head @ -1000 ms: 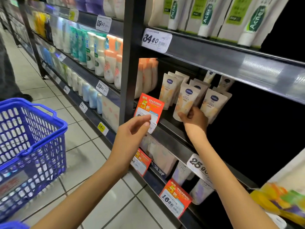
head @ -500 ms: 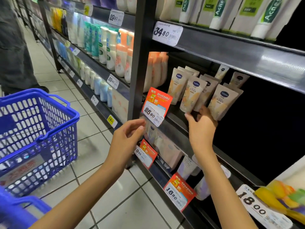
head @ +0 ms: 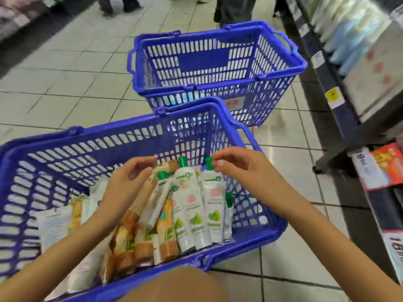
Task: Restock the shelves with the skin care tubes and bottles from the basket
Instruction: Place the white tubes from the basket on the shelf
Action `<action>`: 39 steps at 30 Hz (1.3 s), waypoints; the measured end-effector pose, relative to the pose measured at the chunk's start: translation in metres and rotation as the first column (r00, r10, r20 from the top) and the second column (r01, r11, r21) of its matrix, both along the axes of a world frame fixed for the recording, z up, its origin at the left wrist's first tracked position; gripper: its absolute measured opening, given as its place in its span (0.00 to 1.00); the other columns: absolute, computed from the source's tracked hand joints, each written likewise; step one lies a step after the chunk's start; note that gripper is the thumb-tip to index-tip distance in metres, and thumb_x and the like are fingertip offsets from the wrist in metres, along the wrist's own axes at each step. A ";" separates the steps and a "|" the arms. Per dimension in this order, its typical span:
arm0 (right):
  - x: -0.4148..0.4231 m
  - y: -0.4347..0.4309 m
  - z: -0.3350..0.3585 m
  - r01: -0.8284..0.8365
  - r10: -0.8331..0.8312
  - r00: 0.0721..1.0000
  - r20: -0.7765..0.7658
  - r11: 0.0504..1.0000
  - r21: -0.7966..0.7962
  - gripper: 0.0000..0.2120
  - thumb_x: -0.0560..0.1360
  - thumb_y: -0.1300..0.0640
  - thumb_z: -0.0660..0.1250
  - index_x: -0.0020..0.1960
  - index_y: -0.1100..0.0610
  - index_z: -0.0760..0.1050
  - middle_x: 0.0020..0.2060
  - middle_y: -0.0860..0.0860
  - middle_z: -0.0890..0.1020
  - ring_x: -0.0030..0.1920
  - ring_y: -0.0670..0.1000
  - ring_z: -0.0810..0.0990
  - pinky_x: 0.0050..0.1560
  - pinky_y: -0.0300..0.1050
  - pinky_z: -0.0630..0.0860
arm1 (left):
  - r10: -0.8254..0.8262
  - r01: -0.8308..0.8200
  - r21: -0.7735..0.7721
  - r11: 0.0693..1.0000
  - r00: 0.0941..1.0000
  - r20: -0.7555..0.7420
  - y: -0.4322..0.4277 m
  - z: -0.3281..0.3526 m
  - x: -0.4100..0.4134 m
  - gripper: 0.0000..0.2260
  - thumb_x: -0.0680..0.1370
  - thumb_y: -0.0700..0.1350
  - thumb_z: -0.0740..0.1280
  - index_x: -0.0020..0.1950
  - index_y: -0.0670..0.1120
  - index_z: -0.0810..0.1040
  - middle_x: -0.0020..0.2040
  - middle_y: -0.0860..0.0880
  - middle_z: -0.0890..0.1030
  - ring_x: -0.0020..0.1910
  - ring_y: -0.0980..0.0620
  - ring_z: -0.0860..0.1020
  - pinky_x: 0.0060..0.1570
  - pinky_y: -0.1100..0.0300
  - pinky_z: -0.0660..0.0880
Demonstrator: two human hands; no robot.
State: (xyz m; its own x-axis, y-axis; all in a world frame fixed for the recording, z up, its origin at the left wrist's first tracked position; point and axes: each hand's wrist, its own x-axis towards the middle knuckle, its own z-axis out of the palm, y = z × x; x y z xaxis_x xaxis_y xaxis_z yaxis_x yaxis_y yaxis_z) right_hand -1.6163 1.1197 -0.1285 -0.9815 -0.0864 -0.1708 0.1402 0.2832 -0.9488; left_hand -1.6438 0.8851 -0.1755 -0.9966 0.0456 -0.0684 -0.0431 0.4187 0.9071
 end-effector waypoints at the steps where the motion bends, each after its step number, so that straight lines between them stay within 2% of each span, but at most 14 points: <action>1: -0.004 -0.010 -0.008 -0.044 0.042 0.998 0.039 0.999 0.030 0.07 0.75 0.64 0.65 0.51 0.59 0.78 0.49 0.59 0.83 0.51 0.57 0.80 0.57 0.46 0.76 | 0.042 -0.041 -0.021 0.999 0.999 0.025 -0.017 -0.004 0.005 0.09 0.77 0.35 0.63 0.55 0.41 0.77 0.53 0.46 0.81 0.44 0.67 0.78 0.42 0.78 0.72; 4: -0.010 -0.035 -0.027 -0.148 0.137 0.980 0.145 0.987 0.065 0.08 0.76 0.65 0.64 0.54 0.64 0.77 0.50 0.62 0.82 0.47 0.53 0.80 0.49 0.37 0.76 | 0.114 -0.110 -0.046 0.993 0.989 0.097 -0.051 -0.012 0.017 0.09 0.77 0.33 0.62 0.55 0.39 0.77 0.54 0.41 0.80 0.43 0.63 0.78 0.40 0.77 0.72; 7: -0.009 -0.051 -0.041 -0.169 0.153 0.955 0.253 0.984 0.046 0.09 0.75 0.64 0.65 0.55 0.64 0.78 0.50 0.62 0.82 0.49 0.55 0.81 0.55 0.43 0.77 | 0.136 -0.131 -0.049 0.990 0.980 0.142 -0.068 -0.015 0.022 0.10 0.76 0.32 0.62 0.56 0.35 0.76 0.55 0.39 0.79 0.47 0.55 0.78 0.43 0.75 0.72; 10: -0.008 -0.060 -0.051 -0.123 0.111 0.945 0.309 0.992 0.017 0.07 0.75 0.62 0.67 0.52 0.61 0.78 0.49 0.61 0.83 0.48 0.55 0.82 0.56 0.46 0.78 | 0.130 -0.135 0.011 0.991 0.972 0.195 -0.079 -0.016 0.019 0.10 0.76 0.32 0.62 0.56 0.36 0.76 0.54 0.39 0.80 0.54 0.46 0.78 0.54 0.63 0.73; 16: -0.010 -0.093 -0.061 -0.198 0.141 0.880 0.455 0.977 0.081 0.12 0.74 0.55 0.68 0.49 0.64 0.79 0.46 0.62 0.83 0.50 0.60 0.81 0.60 0.54 0.75 | 0.162 -0.160 -0.028 0.987 0.958 0.236 -0.118 -0.016 0.026 0.10 0.76 0.37 0.64 0.47 0.53 0.78 0.49 0.52 0.82 0.52 0.55 0.79 0.54 0.61 0.72; 20: -0.024 -0.121 -0.072 -0.218 0.036 0.863 0.505 0.927 0.306 0.20 0.70 0.43 0.69 0.37 0.62 0.76 0.34 0.58 0.81 0.32 0.50 0.79 0.45 0.46 0.79 | 0.145 -0.085 -0.310 0.947 0.974 0.177 -0.127 -0.022 0.046 0.07 0.76 0.42 0.66 0.45 0.56 0.75 0.42 0.56 0.80 0.44 0.57 0.79 0.41 0.69 0.71; 22: -0.028 -0.132 -0.079 -0.271 0.027 0.859 0.511 0.871 0.410 0.19 0.69 0.40 0.69 0.40 0.57 0.74 0.33 0.51 0.78 0.29 0.46 0.78 0.37 0.40 0.77 | 0.140 -0.055 -0.432 0.900 0.976 0.166 -0.118 -0.021 0.051 0.03 0.75 0.48 0.66 0.47 0.52 0.74 0.41 0.55 0.78 0.42 0.56 0.77 0.38 0.67 0.69; 25: -0.027 -0.137 -0.091 -0.296 0.027 0.868 0.496 0.829 0.474 0.26 0.67 0.40 0.70 0.55 0.58 0.74 0.45 0.52 0.80 0.46 0.52 0.79 0.46 0.46 0.77 | 0.103 0.053 -0.695 0.717 0.978 0.181 -0.096 -0.019 0.048 0.18 0.73 0.57 0.66 0.54 0.47 0.69 0.49 0.51 0.73 0.48 0.52 0.72 0.43 0.62 0.66; 27: -0.025 -0.136 -0.092 -0.226 -0.005 0.885 0.465 0.869 0.440 0.24 0.68 0.43 0.71 0.56 0.58 0.71 0.46 0.51 0.78 0.45 0.50 0.77 0.40 0.43 0.74 | 0.035 0.199 -0.850 0.488 0.968 0.247 -0.081 -0.020 0.045 0.25 0.74 0.60 0.63 0.60 0.44 0.66 0.57 0.47 0.69 0.58 0.50 0.68 0.56 0.61 0.65; 29: -0.022 -0.131 -0.089 -0.121 -0.048 0.908 0.416 0.921 0.370 0.22 0.70 0.49 0.71 0.56 0.59 0.68 0.40 0.47 0.75 0.39 0.46 0.74 0.32 0.38 0.69 | 0.030 0.250 -0.870 0.426 0.957 0.290 -0.068 -0.020 0.044 0.24 0.75 0.57 0.63 0.63 0.43 0.62 0.60 0.46 0.68 0.62 0.48 0.67 0.58 0.59 0.66; 32: -0.019 -0.120 -0.082 -0.061 -0.043 0.923 0.383 0.965 0.255 0.19 0.71 0.53 0.70 0.56 0.63 0.70 0.44 0.52 0.80 0.42 0.49 0.79 0.38 0.43 0.77 | 0.029 0.251 -0.809 0.531 0.949 0.314 -0.062 -0.018 0.042 0.19 0.76 0.49 0.65 0.59 0.43 0.61 0.55 0.46 0.73 0.57 0.46 0.73 0.47 0.58 0.70; 34: -0.018 -0.110 -0.069 -0.044 -0.008 0.922 0.388 0.991 0.127 0.12 0.72 0.57 0.69 0.53 0.62 0.75 0.46 0.56 0.83 0.44 0.50 0.82 0.44 0.46 0.80 | 0.051 0.168 -0.672 0.721 0.955 0.293 -0.070 -0.012 0.034 0.13 0.76 0.45 0.65 0.53 0.45 0.62 0.45 0.50 0.73 0.49 0.47 0.76 0.35 0.60 0.68; 36: -0.018 -0.100 -0.053 -0.013 0.030 0.919 0.394 0.999 -0.046 0.04 0.74 0.60 0.68 0.49 0.56 0.76 0.45 0.53 0.83 0.41 0.45 0.83 0.40 0.40 0.80 | 0.067 0.072 -0.457 0.886 0.957 0.281 -0.078 -0.001 0.020 0.11 0.75 0.43 0.67 0.51 0.47 0.66 0.40 0.55 0.72 0.42 0.53 0.75 0.32 0.62 0.67; 39: -0.022 -0.081 -0.031 0.053 0.038 0.913 0.406 0.976 -0.210 0.10 0.77 0.61 0.63 0.58 0.58 0.75 0.53 0.54 0.82 0.52 0.52 0.82 0.54 0.47 0.78 | 0.013 -0.037 0.077 0.996 0.956 0.292 -0.066 0.019 -0.001 0.04 0.76 0.40 0.65 0.50 0.46 0.77 0.39 0.52 0.81 0.37 0.54 0.79 0.32 0.63 0.73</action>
